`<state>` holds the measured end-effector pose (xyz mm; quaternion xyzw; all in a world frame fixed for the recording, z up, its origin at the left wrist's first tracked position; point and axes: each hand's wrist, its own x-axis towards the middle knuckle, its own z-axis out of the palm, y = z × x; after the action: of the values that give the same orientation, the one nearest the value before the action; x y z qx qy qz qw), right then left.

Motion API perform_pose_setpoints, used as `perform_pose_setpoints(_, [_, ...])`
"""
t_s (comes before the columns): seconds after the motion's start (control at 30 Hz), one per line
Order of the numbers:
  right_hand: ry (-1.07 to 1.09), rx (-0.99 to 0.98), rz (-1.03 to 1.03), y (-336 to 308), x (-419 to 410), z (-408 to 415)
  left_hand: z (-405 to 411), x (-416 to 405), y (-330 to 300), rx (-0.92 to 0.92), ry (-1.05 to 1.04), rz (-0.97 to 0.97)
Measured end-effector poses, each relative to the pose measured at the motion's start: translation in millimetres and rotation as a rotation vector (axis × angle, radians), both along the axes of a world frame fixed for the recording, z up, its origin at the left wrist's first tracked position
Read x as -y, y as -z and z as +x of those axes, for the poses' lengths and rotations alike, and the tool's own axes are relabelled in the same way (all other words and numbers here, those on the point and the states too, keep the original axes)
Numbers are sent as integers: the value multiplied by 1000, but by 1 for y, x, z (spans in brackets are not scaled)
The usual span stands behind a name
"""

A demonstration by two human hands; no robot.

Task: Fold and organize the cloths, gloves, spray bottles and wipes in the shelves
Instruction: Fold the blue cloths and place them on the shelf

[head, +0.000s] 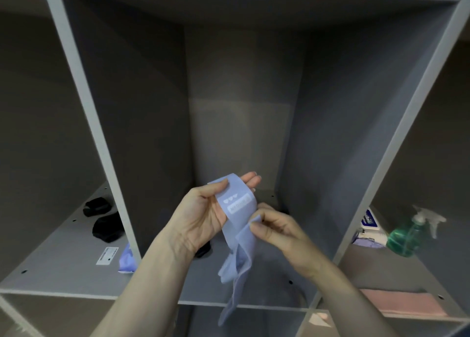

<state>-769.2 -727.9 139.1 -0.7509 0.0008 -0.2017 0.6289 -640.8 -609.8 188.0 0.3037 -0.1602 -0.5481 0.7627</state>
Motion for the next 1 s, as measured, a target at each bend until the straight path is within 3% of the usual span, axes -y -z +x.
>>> perform_pose_setpoints(0.23, [-54,58,-2,-1,5,-7,12,-8,4,-53,-46,49])
perform_pose_setpoints(0.4, [-96,-5,-78,-4,2,-6,11,-4,10,-115,-38,62])
perform_pose_setpoints(0.8, [18,63,-76,3,-4,-8,12,0,15,-86,-97,90])
perform_pose_setpoints(0.9, [88,124,-15,3,0,-8,14,-1,22,-39,-107,111])
perform_pose_setpoints(1.0, [96,151,175,-4,5,-2,12,-1,32,78,-55,151])
